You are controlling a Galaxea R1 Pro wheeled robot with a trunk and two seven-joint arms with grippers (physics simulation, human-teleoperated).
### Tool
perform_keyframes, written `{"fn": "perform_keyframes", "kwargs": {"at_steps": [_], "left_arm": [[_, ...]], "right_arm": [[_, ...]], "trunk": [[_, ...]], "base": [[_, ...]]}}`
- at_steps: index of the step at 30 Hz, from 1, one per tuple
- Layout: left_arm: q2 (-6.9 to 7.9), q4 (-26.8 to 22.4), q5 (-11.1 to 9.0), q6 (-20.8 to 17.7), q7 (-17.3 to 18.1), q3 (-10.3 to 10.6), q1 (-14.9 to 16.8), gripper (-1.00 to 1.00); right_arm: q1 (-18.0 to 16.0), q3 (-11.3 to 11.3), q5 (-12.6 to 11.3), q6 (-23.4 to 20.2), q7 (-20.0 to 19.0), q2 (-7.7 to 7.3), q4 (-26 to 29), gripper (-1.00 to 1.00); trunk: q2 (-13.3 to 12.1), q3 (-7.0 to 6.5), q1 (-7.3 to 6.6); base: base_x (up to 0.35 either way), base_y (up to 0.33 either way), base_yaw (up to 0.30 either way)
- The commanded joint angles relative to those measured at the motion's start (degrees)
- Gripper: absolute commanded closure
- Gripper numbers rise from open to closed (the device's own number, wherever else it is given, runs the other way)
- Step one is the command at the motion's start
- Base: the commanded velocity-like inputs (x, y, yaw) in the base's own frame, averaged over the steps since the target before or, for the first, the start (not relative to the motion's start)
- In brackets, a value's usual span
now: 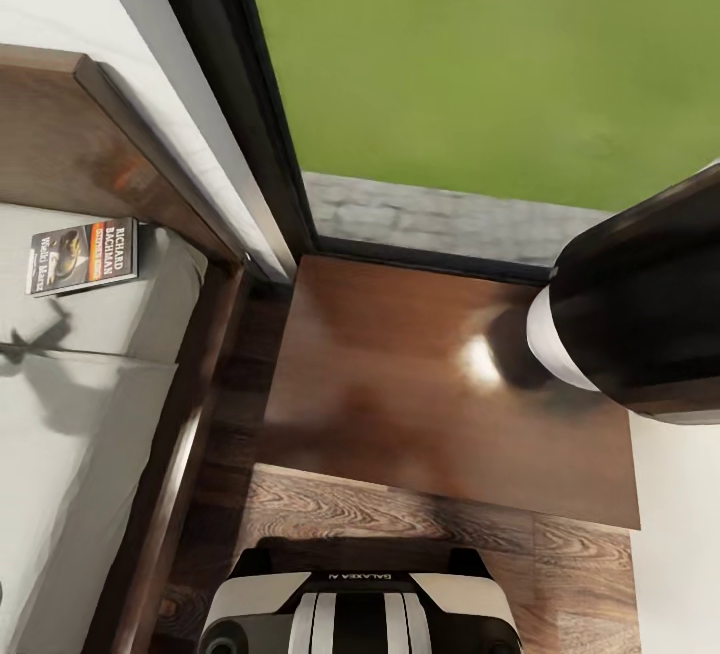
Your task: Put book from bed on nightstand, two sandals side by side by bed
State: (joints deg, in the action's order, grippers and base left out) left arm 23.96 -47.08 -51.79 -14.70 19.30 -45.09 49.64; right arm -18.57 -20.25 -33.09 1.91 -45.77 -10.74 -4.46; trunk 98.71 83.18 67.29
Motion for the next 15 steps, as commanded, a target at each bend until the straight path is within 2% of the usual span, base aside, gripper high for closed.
{"fn": "perform_keyframes", "kwargs": {"at_steps": [1,4,6,10,15], "left_arm": [[-0.04,0.05,-0.29,-0.7,-0.41,-0.08,0.02,-1.0],[-0.12,-0.17,-0.39,-0.72,-2.85,0.33,0.09,-1.0],[-0.13,-0.3,-0.43,-0.75,-3.84,1.34,0.29,-1.0],[-0.14,-0.39,-0.5,-0.83,-4.44,3.74,0.5,-1.0],[-0.14,-0.67,-0.51,-0.85,-4.52,4.34,0.54,-1.0]], "right_arm": [[-0.06,-0.48,-0.48,0.2,-0.29,0.02,-0.19,-1.0],[-0.06,-0.46,-0.48,0.2,-0.28,0.02,-0.19,-1.0],[-0.06,-0.48,-0.48,0.2,-0.28,0.02,-0.19,-1.0],[-0.06,-0.44,-0.48,0.2,-0.27,0.02,-0.19,-1.0],[-0.06,-0.45,-0.48,0.26,-0.2,0.02,-0.19,-1.0]], "trunk": [[0.01,0.02,0.0],[0.01,0.02,0.0],[0.01,0.02,0.0],[0.01,0.02,0.0],[0.01,0.02,0.0]], "base": [[0.0,0.0,0.0],[0.0,0.0,0.0],[0.0,0.0,0.0],[0.0,0.0,0.0],[0.0,0.0,0.0]]}}
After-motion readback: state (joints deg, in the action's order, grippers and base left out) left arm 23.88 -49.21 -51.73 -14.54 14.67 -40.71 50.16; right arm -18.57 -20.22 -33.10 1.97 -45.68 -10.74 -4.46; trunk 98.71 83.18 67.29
